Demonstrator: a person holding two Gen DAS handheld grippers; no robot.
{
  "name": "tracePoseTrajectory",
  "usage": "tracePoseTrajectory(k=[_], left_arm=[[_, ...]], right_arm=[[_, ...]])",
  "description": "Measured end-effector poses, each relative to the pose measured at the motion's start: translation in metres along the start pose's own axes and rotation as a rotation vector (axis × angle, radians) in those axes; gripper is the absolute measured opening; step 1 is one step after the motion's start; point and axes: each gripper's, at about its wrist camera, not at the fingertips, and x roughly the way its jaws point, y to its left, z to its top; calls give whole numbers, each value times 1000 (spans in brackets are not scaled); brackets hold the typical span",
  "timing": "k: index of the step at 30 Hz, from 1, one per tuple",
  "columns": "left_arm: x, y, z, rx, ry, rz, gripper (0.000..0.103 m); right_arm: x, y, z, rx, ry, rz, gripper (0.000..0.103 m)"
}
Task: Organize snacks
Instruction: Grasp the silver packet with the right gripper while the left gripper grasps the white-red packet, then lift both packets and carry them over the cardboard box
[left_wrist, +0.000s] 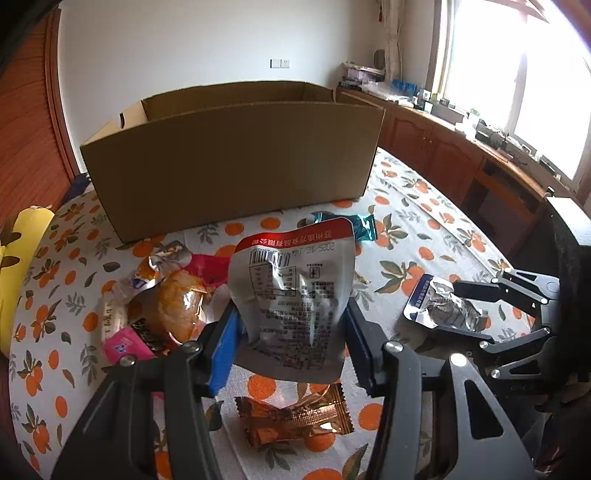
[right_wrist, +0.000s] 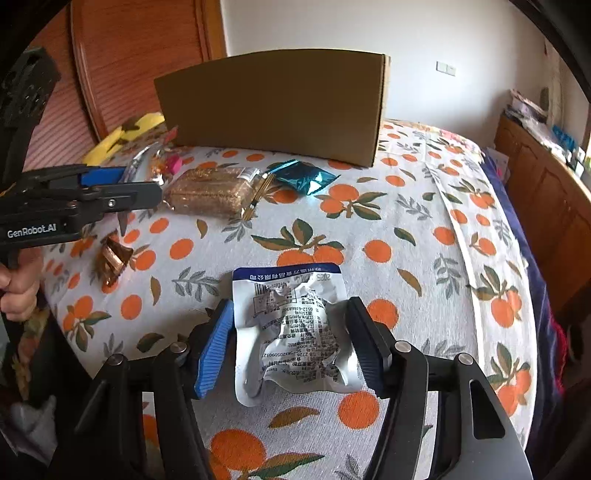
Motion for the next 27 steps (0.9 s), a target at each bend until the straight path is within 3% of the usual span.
tracePoseTrajectory(k=[27], left_arm=[[-6,-7,1,3,-23,-11,53]], right_arm=[[-21,-5,9,42,-45,29,63]])
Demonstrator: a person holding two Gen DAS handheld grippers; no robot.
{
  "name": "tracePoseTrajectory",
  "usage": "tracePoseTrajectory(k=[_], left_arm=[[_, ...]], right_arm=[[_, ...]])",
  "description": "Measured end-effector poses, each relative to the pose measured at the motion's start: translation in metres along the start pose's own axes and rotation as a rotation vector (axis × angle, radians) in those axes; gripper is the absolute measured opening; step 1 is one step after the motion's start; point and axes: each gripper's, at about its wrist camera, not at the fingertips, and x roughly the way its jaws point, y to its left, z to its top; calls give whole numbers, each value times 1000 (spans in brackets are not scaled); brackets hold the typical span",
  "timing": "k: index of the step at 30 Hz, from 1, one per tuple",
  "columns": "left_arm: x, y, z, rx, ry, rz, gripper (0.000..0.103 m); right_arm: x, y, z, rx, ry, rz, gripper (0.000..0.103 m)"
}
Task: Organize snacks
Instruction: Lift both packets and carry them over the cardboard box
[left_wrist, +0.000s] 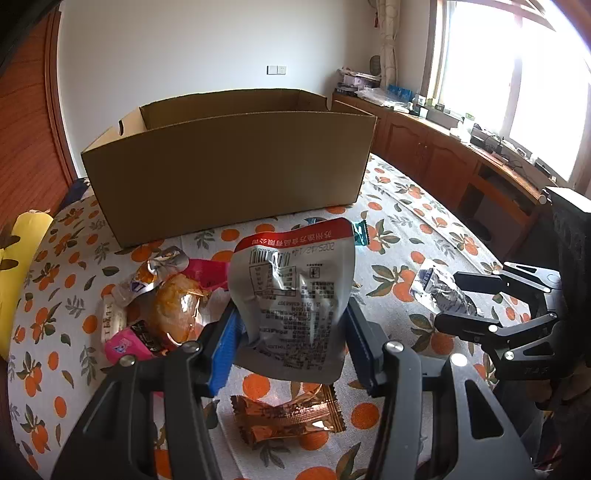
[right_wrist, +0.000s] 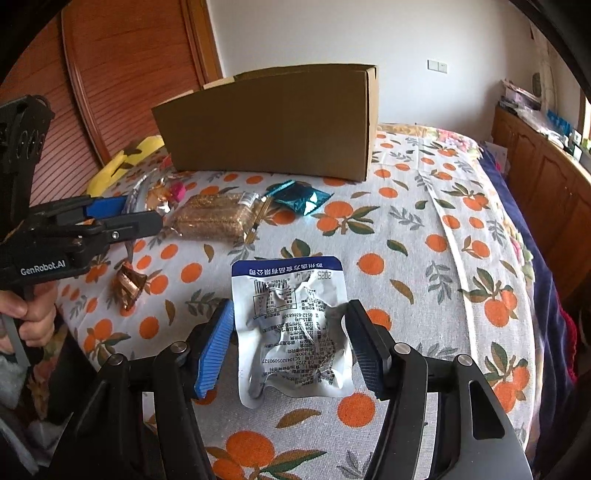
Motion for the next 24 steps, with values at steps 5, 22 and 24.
tracePoseTrajectory(k=[5,22,24], left_arm=[[-7,-1,5,2,-19,-1,53],[-36,13,48,30,-133,10,53],[-37,17,56,35,-146,13,53]], right_arm=[[-8,1,6,-9,-18,0,63],[-28,12,64,-67,-120,-5,63],[-29,13,76,-79,-137,-4,63]])
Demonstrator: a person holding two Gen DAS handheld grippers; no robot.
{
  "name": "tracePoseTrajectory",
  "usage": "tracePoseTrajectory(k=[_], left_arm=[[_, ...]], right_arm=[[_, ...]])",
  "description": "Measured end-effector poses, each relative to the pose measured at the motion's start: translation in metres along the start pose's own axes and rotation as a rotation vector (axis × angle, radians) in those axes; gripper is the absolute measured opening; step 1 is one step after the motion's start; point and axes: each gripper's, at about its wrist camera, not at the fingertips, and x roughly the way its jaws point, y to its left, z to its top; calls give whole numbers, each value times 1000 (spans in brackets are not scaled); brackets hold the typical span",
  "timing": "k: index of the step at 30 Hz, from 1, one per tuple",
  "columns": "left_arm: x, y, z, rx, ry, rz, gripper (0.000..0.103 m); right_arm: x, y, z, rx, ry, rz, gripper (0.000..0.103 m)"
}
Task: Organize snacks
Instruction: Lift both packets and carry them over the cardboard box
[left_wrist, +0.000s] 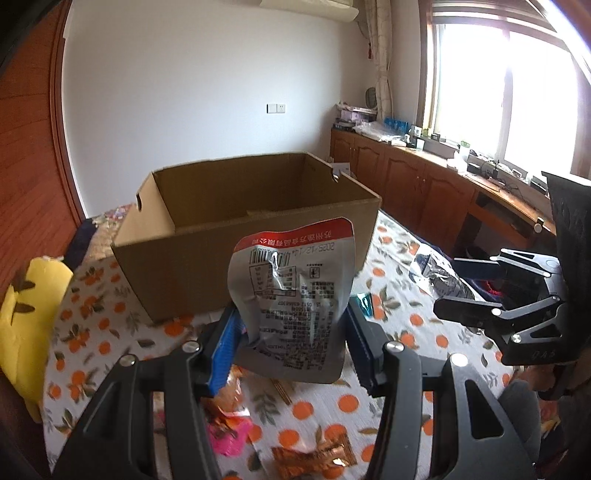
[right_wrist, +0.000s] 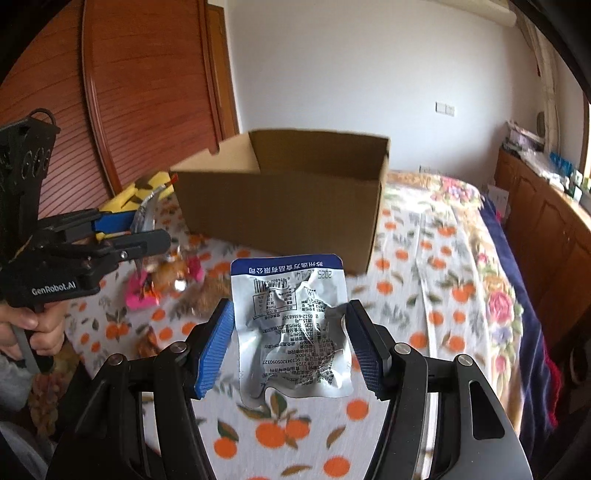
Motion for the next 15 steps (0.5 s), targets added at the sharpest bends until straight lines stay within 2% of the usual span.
tracePoseTrajectory(k=[15], left_arm=[[20,41,62,21,-73,7,53]], right_arm=[[32,0,80,-71,-77,25,63]])
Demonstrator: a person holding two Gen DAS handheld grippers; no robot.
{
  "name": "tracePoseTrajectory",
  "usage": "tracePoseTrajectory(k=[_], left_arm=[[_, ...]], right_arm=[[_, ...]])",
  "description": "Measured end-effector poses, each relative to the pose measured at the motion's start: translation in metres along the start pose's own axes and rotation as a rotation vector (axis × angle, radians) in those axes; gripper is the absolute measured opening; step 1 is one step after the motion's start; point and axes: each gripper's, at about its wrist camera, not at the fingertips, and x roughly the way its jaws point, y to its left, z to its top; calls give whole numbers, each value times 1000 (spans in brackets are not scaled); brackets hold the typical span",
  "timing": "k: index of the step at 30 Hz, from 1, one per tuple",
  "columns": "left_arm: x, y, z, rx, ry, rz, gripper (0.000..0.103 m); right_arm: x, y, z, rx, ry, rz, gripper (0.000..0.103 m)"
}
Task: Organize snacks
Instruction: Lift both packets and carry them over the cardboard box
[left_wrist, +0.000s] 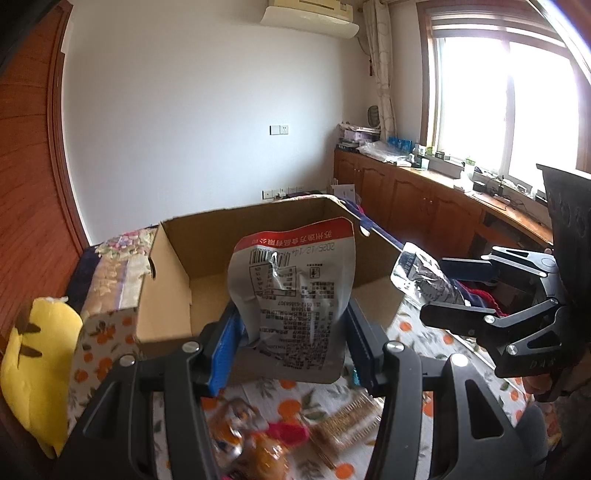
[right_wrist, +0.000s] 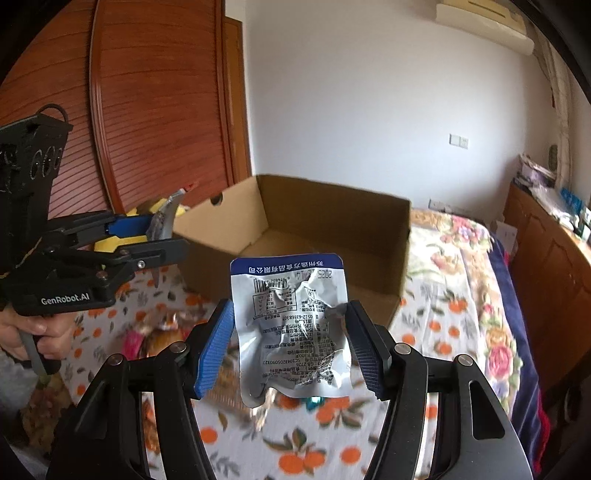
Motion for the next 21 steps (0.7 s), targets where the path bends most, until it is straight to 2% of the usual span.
tracePoseTrajectory(k=[9,15,21], left_arm=[[33,36,22,-11,-11,29,54],[54,55,30,10,-7,74,54],[75,69,30,-8,19,85,54]], right_arm=[[41,-4,35,-34,-43,34,63],[74,-1,51,-87,-41,72,63],[97,-3,48,-110,-24,72,63]])
